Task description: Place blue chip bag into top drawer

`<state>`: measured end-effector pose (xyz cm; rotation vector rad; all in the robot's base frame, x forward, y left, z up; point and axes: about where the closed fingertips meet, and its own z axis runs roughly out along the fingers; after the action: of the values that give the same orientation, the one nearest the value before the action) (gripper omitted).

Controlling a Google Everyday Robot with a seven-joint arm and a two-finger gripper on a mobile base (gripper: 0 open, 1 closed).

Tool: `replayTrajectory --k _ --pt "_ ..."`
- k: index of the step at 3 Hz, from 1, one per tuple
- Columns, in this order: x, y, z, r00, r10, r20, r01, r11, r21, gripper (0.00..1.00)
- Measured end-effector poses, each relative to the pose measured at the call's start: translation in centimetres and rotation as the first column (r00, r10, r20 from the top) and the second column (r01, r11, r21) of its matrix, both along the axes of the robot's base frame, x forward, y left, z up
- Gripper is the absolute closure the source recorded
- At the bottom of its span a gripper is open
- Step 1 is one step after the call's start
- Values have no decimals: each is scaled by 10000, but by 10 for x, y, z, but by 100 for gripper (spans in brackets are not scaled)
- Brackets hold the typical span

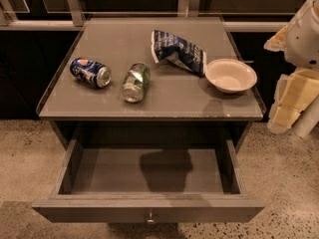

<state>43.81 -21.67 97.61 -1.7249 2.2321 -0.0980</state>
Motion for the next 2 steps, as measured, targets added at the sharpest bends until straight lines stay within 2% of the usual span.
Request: replayTrajectory --k 1,2 --pt "10 0 6 9998 20 196 -21 10000 48 0" --pt "56 21 10 9973 602 419 -611 9979 212 0"
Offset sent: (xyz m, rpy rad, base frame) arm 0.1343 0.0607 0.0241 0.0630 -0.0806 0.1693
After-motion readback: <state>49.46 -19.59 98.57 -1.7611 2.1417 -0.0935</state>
